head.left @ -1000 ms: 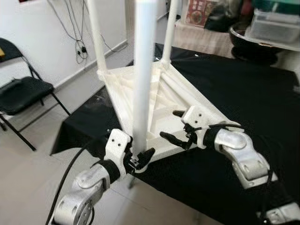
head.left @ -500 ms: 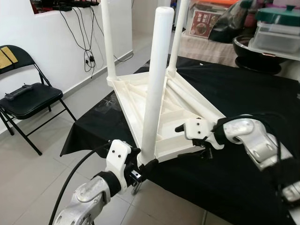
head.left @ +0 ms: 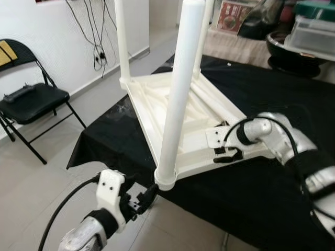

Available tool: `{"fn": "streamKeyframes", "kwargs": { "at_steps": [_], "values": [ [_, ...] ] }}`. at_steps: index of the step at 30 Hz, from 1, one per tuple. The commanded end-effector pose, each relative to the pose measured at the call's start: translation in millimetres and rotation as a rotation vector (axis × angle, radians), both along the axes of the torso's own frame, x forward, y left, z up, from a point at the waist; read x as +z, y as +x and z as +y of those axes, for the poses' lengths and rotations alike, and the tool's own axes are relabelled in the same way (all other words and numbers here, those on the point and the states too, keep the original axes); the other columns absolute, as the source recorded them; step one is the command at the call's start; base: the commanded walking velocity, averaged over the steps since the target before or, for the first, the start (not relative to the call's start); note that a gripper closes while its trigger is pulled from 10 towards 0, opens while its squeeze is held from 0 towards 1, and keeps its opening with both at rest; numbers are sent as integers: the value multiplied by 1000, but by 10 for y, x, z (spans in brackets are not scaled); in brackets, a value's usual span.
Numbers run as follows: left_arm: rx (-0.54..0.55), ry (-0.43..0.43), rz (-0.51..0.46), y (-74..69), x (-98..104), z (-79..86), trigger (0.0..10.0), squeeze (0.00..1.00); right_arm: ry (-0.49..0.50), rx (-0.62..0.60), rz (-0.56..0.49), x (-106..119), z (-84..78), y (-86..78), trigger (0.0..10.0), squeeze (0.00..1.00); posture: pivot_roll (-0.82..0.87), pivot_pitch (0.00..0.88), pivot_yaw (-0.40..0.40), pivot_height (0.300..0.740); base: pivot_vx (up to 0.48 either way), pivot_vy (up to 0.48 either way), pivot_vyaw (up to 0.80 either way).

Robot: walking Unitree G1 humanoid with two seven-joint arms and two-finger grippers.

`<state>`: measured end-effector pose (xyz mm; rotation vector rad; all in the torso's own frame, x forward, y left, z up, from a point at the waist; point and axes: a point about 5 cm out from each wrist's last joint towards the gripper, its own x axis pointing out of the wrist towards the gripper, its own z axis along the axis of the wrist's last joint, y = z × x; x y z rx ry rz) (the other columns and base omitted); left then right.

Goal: Building children table

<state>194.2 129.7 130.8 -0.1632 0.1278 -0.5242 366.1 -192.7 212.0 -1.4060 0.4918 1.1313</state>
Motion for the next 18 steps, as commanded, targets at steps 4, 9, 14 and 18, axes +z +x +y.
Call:
{"fn": "streamKeyframes", "kwargs": {
  "at_steps": [4,9,14,18],
  "values": [
    [29,-34,-5,-74,26,9,10000,0,-65,10,119,-52,-104,-46,10000,0,71,109,-86,740,0,0,0],
    [49,-39,9,-134,7,14,10000,0,14,18,158,102,-78,-10,10000,0,75,111,-87,740,0,0,0],
    [52,-38,8,-135,5,11,10000,0,-11,13,134,131,-113,21,10000,0,76,109,-90,740,0,0,0],
    [49,-31,4,-128,5,6,10000,0,-80,2,109,71,-159,39,10000,0,68,109,-88,740,0,0,0]
  ]
}}
